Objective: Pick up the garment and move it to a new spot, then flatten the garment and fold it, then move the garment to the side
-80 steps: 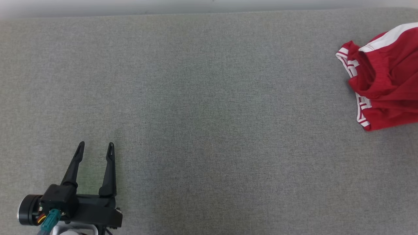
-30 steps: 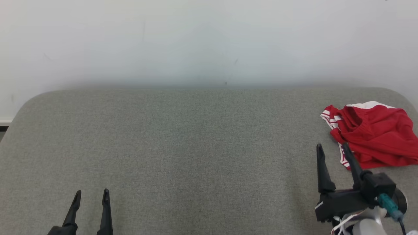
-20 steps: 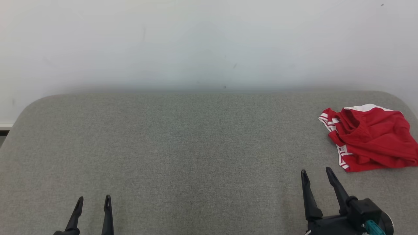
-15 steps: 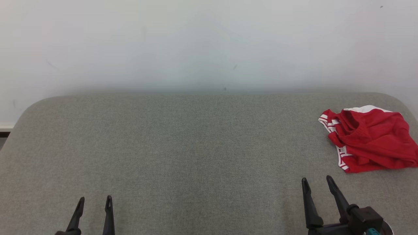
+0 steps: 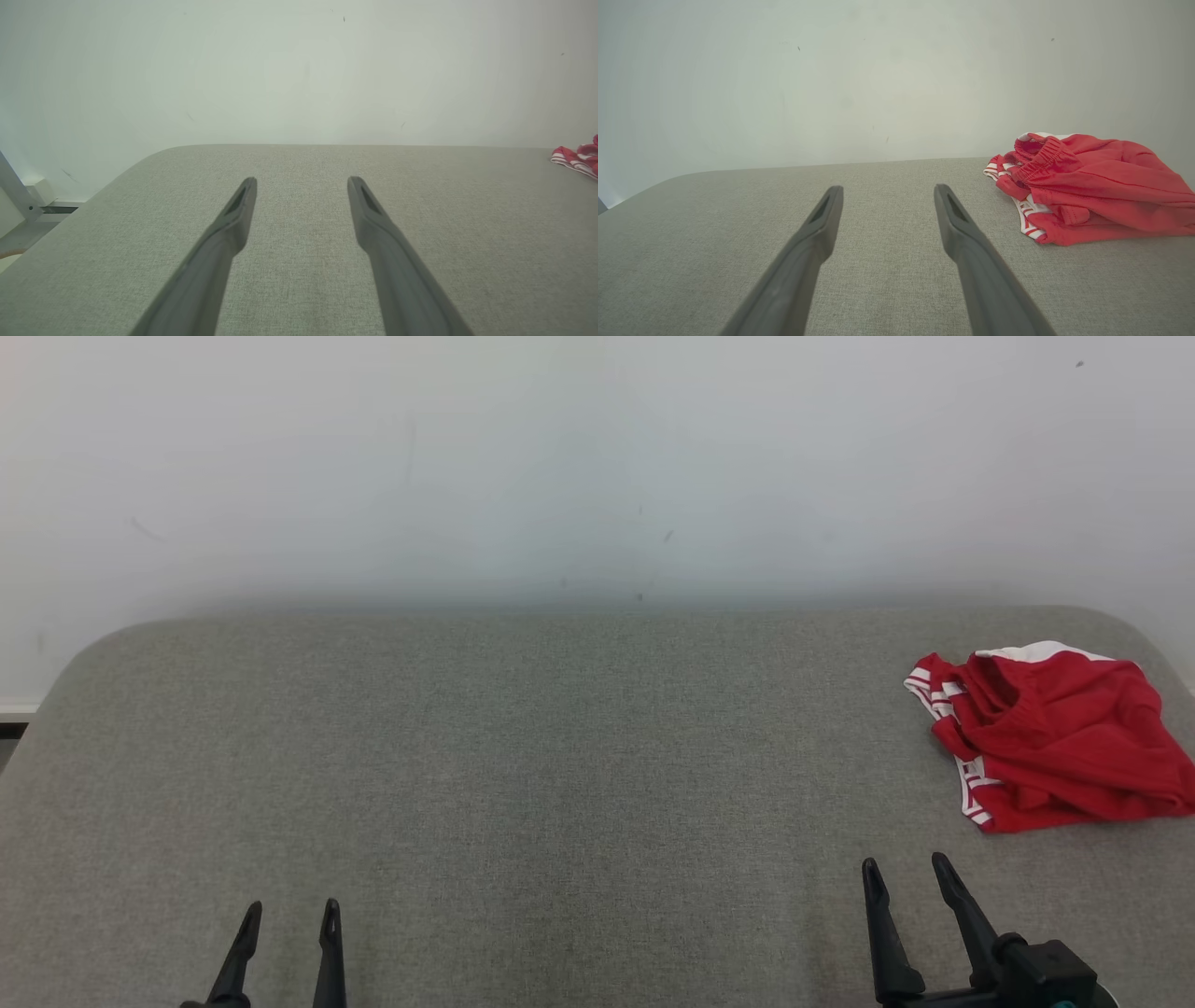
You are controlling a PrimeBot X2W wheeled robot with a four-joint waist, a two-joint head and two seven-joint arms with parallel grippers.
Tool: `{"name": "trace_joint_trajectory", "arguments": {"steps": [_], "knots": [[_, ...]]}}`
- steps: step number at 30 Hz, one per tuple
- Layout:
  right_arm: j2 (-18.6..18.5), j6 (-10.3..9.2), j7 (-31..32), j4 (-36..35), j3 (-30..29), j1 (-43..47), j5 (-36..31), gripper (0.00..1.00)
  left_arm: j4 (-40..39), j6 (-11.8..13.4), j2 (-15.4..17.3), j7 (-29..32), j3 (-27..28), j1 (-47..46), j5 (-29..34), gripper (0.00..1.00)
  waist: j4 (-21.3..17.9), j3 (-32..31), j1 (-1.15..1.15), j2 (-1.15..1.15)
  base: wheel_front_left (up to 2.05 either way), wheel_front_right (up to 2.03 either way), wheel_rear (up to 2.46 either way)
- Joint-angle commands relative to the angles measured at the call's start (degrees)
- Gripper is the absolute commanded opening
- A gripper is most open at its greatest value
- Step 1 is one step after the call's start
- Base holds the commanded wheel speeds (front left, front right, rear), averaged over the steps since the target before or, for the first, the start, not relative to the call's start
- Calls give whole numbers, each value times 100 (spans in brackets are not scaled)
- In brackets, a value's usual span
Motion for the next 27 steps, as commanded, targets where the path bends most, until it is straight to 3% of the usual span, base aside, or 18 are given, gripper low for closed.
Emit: {"name": "trace_joint_trajectory", "arguments": {"steps": [1,27], "knots": [[7,-17,3,36,-10,38,64,100,-11,14,14,-18,-30,73,-14,100,6,-1,0,0,0,0,0],[7,-17,3,144,-86,11,110,100,72,13,-27,-18,61,80,103,100,-41,12,0,0,0,0,0]]}}
